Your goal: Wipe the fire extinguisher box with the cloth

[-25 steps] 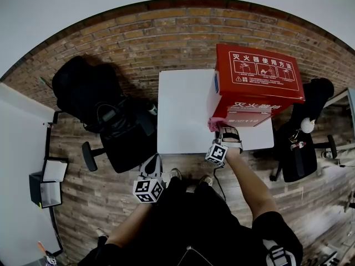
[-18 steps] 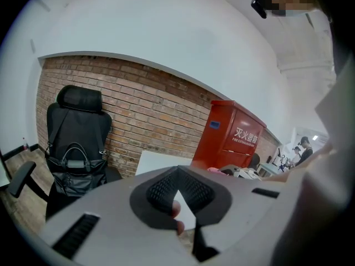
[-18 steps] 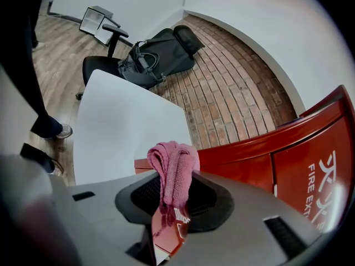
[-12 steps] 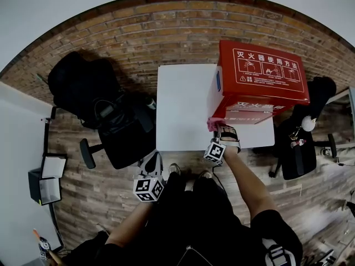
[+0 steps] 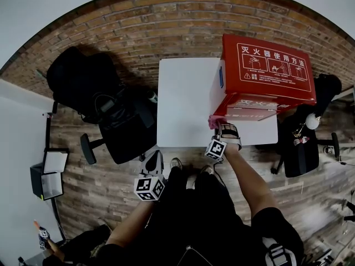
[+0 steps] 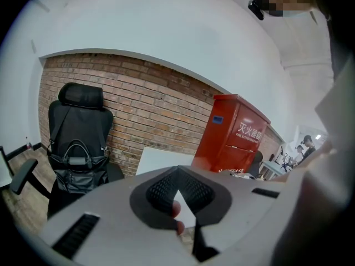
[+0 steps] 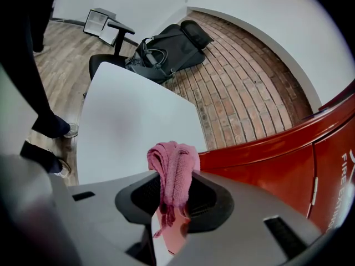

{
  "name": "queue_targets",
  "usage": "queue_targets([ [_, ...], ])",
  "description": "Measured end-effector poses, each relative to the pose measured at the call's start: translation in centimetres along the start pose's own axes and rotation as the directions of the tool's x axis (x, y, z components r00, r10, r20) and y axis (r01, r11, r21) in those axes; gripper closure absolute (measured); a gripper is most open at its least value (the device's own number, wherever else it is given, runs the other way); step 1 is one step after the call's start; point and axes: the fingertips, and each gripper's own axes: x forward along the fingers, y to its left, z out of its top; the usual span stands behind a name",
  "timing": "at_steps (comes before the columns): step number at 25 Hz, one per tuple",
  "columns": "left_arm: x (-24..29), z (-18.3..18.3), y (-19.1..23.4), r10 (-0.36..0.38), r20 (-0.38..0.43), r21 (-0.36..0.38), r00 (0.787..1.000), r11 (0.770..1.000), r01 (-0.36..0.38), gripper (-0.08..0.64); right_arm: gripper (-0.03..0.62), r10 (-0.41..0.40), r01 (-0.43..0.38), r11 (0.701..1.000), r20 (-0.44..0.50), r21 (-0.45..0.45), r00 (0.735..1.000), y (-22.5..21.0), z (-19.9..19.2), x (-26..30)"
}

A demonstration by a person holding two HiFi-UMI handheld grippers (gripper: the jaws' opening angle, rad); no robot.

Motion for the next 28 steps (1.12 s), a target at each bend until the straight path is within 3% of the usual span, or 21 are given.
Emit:
queue_targets([
  [28, -1.2, -4.6, 0.8, 0.108, -0.056, -0.009, 0.993, 0.994, -0.109, 0.541, 0.480, 0.117, -0.117, 0.993, 0.002, 0.013, 0.993, 6.8, -1.1, 5.5],
])
